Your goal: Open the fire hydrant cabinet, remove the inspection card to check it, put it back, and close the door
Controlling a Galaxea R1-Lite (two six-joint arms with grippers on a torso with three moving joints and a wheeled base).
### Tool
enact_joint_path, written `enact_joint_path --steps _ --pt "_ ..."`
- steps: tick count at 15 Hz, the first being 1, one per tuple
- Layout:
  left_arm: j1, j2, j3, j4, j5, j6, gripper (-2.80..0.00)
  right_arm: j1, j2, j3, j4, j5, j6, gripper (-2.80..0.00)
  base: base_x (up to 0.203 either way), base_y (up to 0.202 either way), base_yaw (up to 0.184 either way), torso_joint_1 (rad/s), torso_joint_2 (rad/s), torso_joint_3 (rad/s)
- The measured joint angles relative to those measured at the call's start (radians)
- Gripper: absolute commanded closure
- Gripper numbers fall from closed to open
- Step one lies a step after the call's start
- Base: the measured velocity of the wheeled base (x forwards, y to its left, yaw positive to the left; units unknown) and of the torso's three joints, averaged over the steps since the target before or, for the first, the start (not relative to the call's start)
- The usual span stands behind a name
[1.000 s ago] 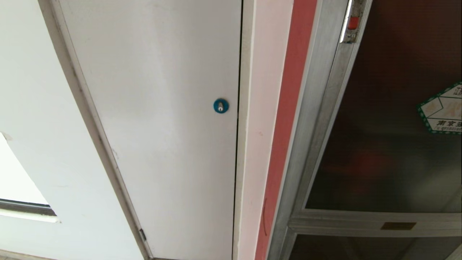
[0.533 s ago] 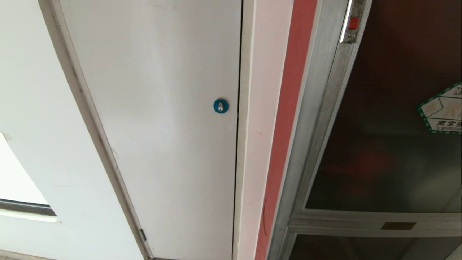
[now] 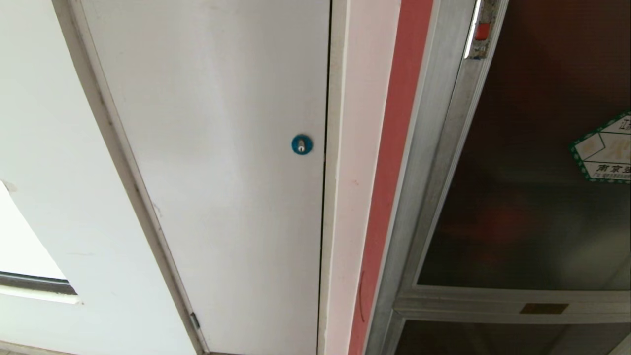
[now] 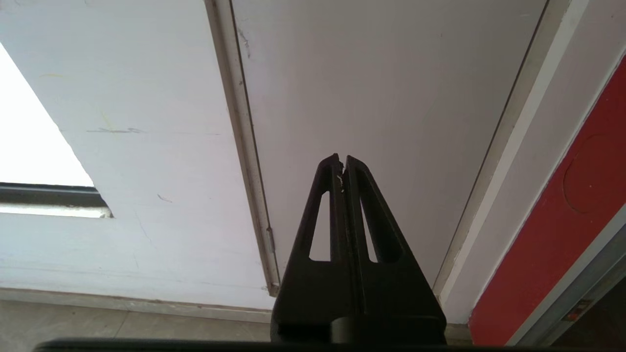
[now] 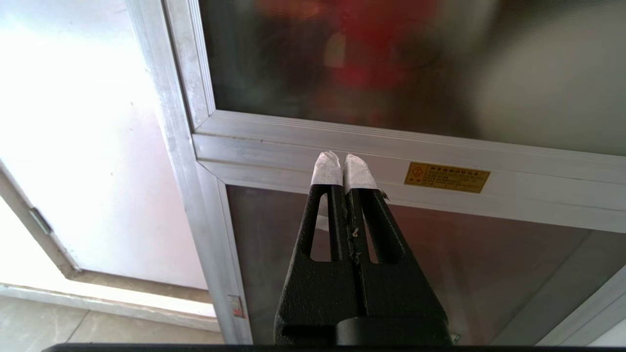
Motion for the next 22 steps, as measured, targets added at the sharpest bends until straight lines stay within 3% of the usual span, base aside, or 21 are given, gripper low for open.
enact_joint_path --steps 2,8,15,22 --pt "0.0 0.0 0.0 0.0 0.0 0.0 0.0 0.0 0.0 -0.022 0.013 -0.001 0.001 0.0 0.0 0.0 0.0 0.0 0.0 0.0" --pt "0.0 0.0 0.0 0.0 0.0 0.0 0.0 0.001 0.096 -0.295 0.125 0.026 0.002 0.0 0.0 0.0 0.0 0.0 0.0 0.0" --pt "0.0 0.0 0.0 0.0 0.0 0.0 0.0 0.001 0.41 -0.687 0.182 0.203 0.004 0.0 0.0 0.0 0.0 0.0 0.0 0.0" --pt "0.0 0.0 0.0 0.0 0.0 0.0 0.0 0.001 0.565 -0.861 0.236 0.416 0.017 0.0 0.0 0.0 0.0 0.0 0.0 0.0"
